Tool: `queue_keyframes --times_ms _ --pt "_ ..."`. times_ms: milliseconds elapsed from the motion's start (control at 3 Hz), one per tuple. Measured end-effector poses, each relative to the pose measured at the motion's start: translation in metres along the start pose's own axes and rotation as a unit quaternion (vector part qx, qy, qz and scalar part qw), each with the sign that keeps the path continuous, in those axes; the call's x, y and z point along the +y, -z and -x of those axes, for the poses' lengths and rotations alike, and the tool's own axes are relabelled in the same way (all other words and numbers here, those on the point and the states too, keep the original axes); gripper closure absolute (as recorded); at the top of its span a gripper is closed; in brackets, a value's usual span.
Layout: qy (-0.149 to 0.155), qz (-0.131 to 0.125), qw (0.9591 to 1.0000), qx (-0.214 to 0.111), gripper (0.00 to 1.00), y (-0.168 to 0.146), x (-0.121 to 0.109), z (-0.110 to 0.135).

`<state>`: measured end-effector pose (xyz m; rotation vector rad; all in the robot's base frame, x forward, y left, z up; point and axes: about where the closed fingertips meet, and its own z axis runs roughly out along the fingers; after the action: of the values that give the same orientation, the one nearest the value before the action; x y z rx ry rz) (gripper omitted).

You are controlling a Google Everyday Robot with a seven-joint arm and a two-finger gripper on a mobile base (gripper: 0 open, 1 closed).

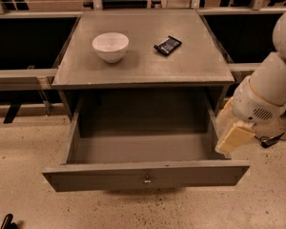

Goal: Close top drawer

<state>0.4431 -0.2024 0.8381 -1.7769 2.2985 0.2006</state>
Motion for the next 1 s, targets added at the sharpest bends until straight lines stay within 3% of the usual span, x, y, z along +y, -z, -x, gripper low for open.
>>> queue_keyframes --times_ms 667,1000 --pt "0.04 0.021 0.9982 -0.041 0.88 -0.056 0.038 0.013" --pt "0.07 0.035 0.9954 -0.055 1.0 -0.083 0.066 0.017"
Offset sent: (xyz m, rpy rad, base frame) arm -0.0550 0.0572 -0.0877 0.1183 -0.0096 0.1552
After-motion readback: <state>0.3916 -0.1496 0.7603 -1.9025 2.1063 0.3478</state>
